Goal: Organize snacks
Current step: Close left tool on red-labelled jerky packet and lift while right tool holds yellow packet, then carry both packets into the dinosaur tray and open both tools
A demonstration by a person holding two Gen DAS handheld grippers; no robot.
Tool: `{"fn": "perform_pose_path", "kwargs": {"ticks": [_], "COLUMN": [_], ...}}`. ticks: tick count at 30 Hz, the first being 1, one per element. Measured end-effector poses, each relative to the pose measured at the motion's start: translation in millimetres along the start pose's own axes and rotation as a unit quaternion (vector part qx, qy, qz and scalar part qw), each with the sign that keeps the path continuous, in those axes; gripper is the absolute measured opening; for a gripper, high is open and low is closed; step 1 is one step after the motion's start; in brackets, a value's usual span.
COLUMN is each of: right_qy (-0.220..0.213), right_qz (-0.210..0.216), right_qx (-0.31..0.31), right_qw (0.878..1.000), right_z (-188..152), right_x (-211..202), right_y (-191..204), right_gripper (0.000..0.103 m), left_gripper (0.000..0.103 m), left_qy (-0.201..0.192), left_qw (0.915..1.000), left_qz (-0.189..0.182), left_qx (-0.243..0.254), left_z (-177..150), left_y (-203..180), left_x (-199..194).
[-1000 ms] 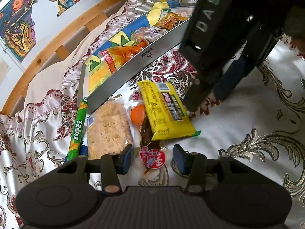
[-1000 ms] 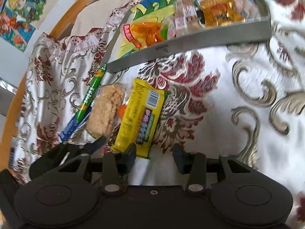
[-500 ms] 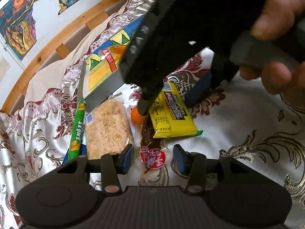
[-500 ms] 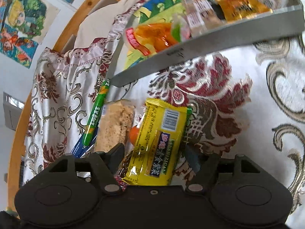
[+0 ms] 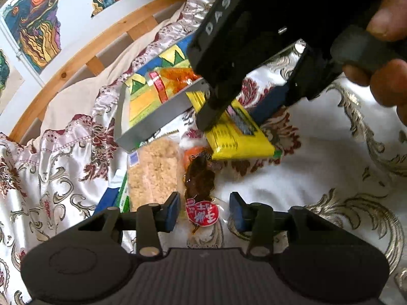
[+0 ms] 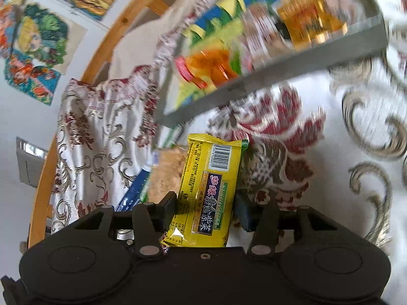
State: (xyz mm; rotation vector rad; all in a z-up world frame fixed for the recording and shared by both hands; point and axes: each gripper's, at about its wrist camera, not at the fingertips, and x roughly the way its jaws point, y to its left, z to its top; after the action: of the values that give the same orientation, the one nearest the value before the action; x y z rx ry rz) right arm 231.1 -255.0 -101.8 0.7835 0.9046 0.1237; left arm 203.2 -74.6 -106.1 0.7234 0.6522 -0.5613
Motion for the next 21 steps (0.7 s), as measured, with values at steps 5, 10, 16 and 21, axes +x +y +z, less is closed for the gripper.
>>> {"fn": "perform_pose_path", "kwargs": {"ticks": [5, 10, 16, 21], "right_qy": [-0.033, -0.072, -0.124, -0.155], "right_qz": [0.011, 0.022, 0.036, 0.03], "right_qx": [-0.013, -0.01, 0.006, 0.012], "right_qw": [0.999, 0.997, 0.992, 0.987], "right_z": [5.4, 13.8, 14.7, 12.8], "right_x": [-25.6, -57.5, -104.8, -135.8], "right_y": [6.0, 6.0, -10.0, -27.7], "right_gripper": [0.052, 0.052, 0.052, 0.052], "left_gripper": [0.044, 0.044, 0.044, 0.044], "left_qy": [-0.013, -0.039, -0.091, -0.13], "left_qw": [0.9998, 0.9983, 0.9943, 0.9886], "left_qz": [0.009, 0.033, 0.055, 0.052], "left_qx": [0.012, 0.029, -0.014, -0.056], "left_z": [2.2, 3.3, 17.9, 33.7], "left_y": [-7.2, -17.6, -13.9, -5.3], "left_x": [-9.9, -27.7, -57.8, -71.0]}}
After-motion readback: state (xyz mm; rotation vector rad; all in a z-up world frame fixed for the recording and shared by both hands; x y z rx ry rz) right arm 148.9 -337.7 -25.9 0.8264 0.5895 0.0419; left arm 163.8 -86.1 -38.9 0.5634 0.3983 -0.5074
